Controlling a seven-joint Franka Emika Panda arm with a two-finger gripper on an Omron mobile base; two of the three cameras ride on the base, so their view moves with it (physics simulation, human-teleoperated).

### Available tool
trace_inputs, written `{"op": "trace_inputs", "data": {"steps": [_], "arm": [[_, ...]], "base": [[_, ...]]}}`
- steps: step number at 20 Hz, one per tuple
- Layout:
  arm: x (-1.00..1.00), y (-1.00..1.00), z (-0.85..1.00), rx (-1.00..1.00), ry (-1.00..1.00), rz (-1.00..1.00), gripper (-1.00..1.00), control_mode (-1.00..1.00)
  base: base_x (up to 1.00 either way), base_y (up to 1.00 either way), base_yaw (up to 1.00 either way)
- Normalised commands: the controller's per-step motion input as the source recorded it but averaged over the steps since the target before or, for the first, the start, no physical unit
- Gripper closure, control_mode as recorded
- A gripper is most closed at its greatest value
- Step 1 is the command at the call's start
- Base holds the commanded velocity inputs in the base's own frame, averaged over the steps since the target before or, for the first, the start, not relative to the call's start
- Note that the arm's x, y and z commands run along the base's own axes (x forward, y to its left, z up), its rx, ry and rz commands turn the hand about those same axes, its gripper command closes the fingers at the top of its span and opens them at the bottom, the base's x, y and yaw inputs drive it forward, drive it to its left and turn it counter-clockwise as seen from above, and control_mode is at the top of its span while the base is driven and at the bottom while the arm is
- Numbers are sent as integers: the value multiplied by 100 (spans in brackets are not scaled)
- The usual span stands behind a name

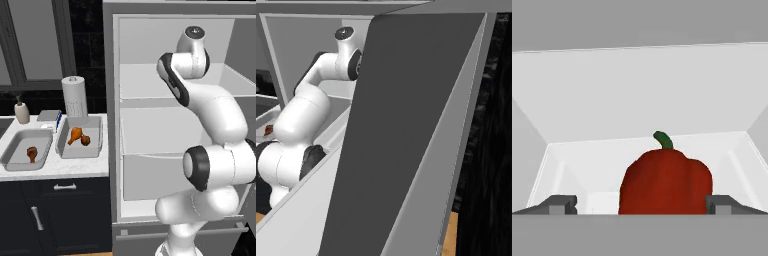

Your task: Place one bell pepper and one chicken drumstick in each tupperware on the nearby counter, to pack two identical lunches.

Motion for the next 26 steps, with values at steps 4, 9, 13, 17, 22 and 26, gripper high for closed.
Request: {"op": "trace_inputs", "data": {"steps": [4, 9, 13, 17, 22, 26], "arm": [[21, -27, -29, 0, 9, 0, -100, -100], [-1, -39, -43, 0, 0, 0, 100, -100], [1, -2, -8, 0, -5, 0, 100, -100], [-47, -1, -1, 0, -25, 0, 100, -100], [-100, 0, 5, 6, -65, -1, 100, -100], [-100, 0, 34, 12, -53, 0, 100, -100]], "base": [[0, 0, 0], [0, 0, 0], [0, 0, 0], [0, 0, 0], [0, 0, 0], [0, 0, 0]]}}
